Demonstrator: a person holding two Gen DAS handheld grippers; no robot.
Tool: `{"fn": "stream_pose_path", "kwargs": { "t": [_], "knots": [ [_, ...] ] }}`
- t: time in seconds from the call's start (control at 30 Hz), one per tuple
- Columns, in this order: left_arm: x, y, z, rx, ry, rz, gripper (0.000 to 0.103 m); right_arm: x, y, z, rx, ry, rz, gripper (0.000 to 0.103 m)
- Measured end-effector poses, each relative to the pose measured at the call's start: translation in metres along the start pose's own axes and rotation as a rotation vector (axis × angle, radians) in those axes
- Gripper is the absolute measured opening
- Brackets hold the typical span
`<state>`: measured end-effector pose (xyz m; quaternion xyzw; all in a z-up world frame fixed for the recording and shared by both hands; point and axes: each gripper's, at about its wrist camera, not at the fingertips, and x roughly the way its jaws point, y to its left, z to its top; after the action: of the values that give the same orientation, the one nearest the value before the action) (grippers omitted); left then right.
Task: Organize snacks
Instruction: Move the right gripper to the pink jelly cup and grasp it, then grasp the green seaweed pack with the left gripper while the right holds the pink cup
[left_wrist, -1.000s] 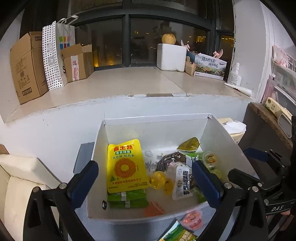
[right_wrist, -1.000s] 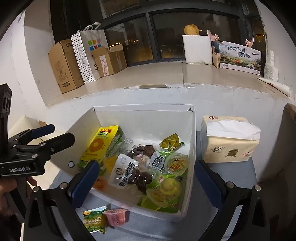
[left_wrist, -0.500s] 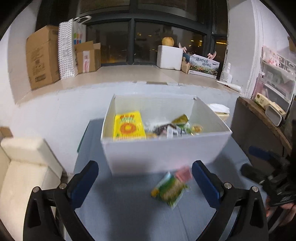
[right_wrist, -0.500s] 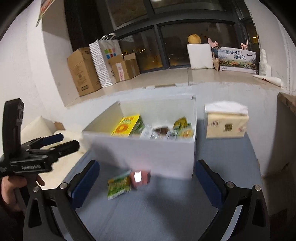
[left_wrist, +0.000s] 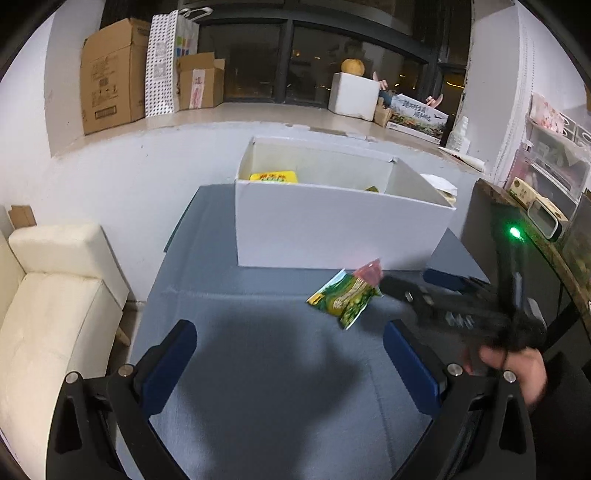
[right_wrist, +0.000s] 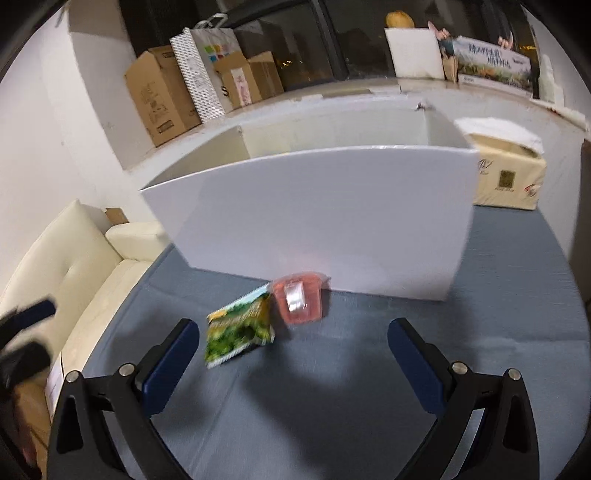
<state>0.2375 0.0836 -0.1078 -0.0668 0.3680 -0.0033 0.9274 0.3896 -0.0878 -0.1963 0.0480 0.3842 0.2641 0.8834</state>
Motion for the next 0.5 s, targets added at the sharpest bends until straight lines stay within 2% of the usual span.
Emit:
{"fn": "stream_pose_path", "kwargs": {
  "t": [0.07, 0.13, 0.2, 0.27, 0.33, 0.4, 0.5],
  "knots": [
    [0.003, 0.004, -0.003, -0.011, 0.011, -0.005, 0.103, 0.012, 0.000, 0.006, 0.013, 0.011, 0.000, 0.101],
    [0.006, 0.006, -0.004, -0.016, 0.016, -0.006, 0.103, 0.022, 0.002, 0.009, 0.006, 0.031, -0.014, 0.093],
    [0.009, 0.006, -0.005, -0.015, 0.021, -0.011, 0.103, 0.033, 0.005, 0.010, -0.005, 0.074, -0.043, 0.075],
    [0.012, 0.006, -0.006, -0.015, 0.025, -0.015, 0.103, 0.042, 0.005, 0.008, -0.008, 0.095, -0.044, 0.065],
    [0.015, 0.005, -0.006, -0.014, 0.031, -0.025, 0.103, 0.045, 0.004, 0.007, -0.001, 0.089, -0.018, 0.062],
    [0.018, 0.005, -0.007, -0.011, 0.034, -0.025, 0.103, 0.045, 0.006, 0.007, -0.008, 0.081, 0.003, 0.044],
    [0.024, 0.004, -0.008, -0.012, 0.045, -0.026, 0.103, 0.043, 0.009, 0.008, -0.020, 0.071, -0.002, 0.040]
  ]
}}
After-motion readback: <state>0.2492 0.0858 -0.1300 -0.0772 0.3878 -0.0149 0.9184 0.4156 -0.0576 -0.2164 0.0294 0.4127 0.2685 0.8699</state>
